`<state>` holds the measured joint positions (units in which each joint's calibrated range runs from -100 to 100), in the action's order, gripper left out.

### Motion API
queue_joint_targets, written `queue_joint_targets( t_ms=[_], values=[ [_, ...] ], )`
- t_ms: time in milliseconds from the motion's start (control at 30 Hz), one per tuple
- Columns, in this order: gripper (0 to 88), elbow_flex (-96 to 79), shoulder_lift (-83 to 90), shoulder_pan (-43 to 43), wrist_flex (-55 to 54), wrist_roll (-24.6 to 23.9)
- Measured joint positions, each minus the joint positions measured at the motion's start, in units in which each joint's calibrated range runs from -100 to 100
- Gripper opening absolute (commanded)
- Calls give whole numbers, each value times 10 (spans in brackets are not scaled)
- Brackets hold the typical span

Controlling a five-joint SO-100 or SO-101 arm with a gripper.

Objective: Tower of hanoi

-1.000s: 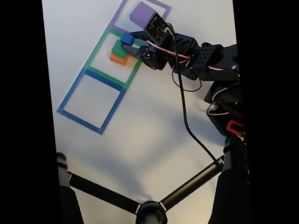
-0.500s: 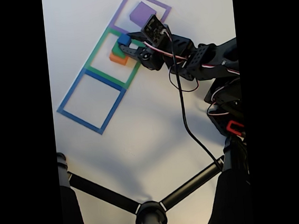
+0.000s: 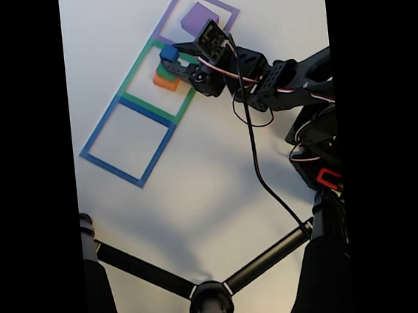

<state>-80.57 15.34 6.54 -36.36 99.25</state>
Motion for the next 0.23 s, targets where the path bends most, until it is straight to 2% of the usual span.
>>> queue_joint_targets(
  t_ms=[233],
  values=[
    [152,-5,-10,0,-13,0]
  ],
)
